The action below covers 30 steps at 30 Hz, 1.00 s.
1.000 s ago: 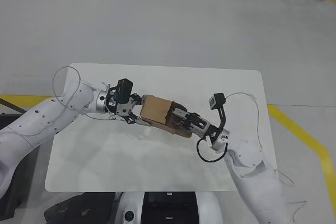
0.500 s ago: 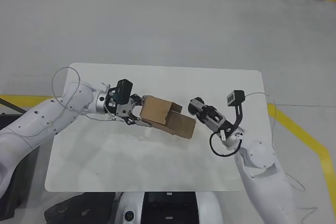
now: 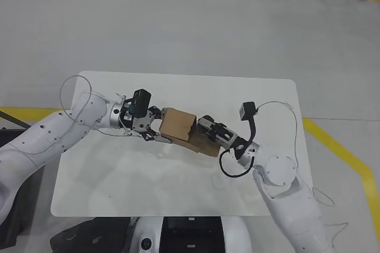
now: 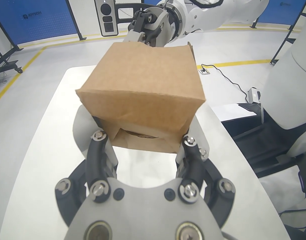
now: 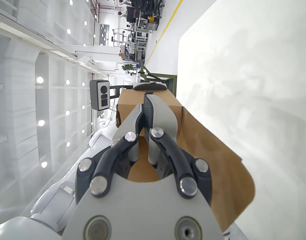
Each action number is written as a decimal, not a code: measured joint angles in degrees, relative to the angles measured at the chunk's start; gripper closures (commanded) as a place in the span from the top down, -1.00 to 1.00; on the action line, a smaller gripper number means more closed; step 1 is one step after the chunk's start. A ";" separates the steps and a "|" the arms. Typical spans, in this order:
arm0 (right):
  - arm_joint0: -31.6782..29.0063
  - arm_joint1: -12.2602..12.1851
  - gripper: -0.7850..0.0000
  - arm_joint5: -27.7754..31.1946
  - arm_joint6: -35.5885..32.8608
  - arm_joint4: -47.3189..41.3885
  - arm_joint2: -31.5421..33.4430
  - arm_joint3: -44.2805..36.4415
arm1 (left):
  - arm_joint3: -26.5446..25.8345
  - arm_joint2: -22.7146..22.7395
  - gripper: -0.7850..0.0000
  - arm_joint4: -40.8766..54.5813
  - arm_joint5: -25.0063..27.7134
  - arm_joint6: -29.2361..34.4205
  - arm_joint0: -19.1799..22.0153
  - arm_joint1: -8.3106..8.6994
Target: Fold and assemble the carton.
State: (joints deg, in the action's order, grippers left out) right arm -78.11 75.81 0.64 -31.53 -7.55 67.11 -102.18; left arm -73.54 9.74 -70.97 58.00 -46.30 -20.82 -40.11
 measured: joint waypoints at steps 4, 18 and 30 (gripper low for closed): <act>-0.32 -0.08 -1.00 0.26 0.73 -0.76 0.41 0.30 | 0.14 0.00 0.39 -0.23 0.00 0.00 0.03 -0.21; -9.00 -1.32 -1.00 1.84 -1.24 1.22 1.48 -7.12 | 3.50 0.00 0.22 3.24 0.00 0.00 0.99 0.14; -7.89 -1.07 -1.00 2.09 1.85 1.50 -2.20 -6.20 | 3.14 0.00 0.22 2.56 0.01 0.00 0.71 0.09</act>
State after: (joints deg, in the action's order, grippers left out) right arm -86.00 74.74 2.73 -29.68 -6.05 64.91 -108.38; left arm -70.40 9.74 -68.41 58.01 -46.30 -20.12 -40.01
